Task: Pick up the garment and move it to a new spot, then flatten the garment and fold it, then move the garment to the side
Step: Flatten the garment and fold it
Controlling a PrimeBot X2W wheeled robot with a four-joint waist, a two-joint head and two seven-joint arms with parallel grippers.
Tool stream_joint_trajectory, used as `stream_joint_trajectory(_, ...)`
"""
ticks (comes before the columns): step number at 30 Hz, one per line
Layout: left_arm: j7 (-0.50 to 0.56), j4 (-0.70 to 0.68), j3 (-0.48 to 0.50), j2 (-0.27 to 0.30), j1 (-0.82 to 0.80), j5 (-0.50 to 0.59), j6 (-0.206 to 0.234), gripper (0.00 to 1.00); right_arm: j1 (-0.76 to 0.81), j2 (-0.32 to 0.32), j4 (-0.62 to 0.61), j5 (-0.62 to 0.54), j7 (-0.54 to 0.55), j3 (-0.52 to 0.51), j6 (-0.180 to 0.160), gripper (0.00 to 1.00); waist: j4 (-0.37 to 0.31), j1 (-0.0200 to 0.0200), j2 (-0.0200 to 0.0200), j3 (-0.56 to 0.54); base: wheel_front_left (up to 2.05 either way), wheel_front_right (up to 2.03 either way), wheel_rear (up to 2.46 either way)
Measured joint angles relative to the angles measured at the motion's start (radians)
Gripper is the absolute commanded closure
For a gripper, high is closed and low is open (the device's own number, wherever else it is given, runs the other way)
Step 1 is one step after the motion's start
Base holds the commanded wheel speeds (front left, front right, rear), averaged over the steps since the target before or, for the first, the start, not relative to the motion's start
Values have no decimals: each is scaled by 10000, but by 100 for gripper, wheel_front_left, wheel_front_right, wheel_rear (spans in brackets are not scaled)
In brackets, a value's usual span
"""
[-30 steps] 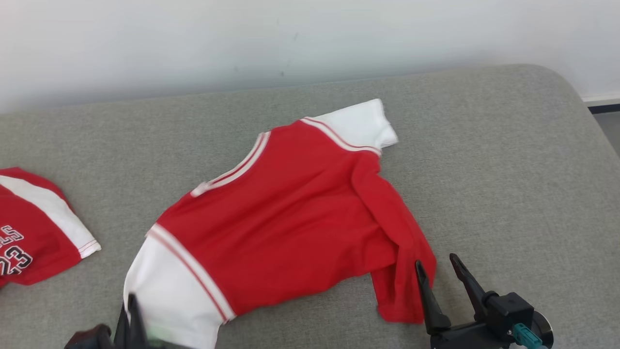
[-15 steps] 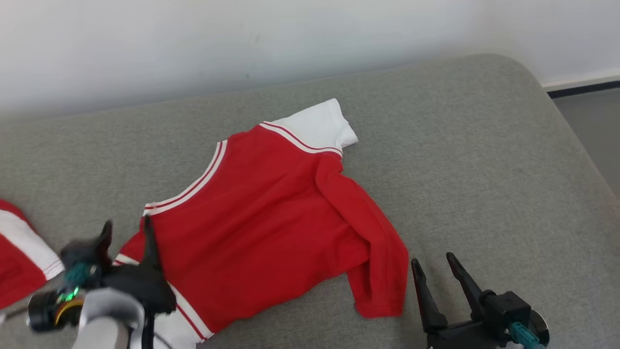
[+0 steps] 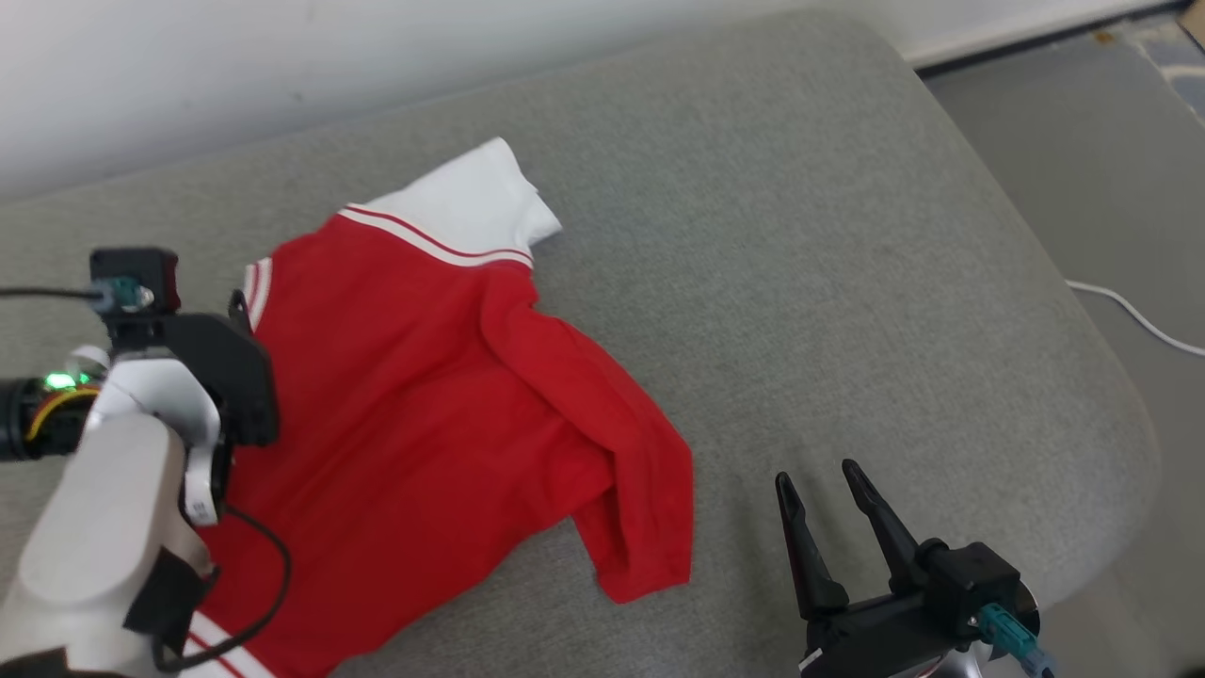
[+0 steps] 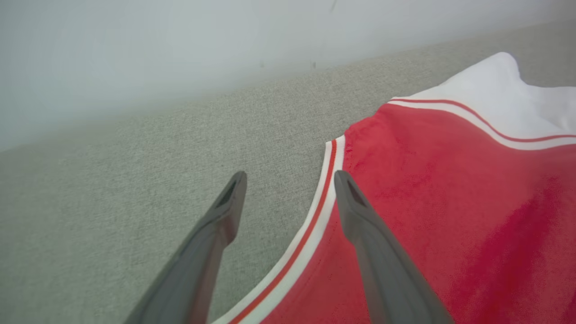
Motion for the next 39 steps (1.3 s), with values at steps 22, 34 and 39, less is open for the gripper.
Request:
stream_joint_trajectory(22,-1035,196,-564,-882,-1313,-303,-1093,100,-413,10,167,324,-148,336,0,0,-662,1,1,1245,0,0,0)
stream_joint_trajectory(34,-4807,-3369,-800,-2533,-3219,-1026,-2073,100,-328,15,374,-54,-148,65,0,0,-37,-1,-1,407,0,0,0)
stream_joint_trajectory(39,-4422,-5664,-719,-2665,-2284,-2591,-2240,100,-133,13,387,-184,-148,-125,0,0,545,-3,-1,31,0,0,0)
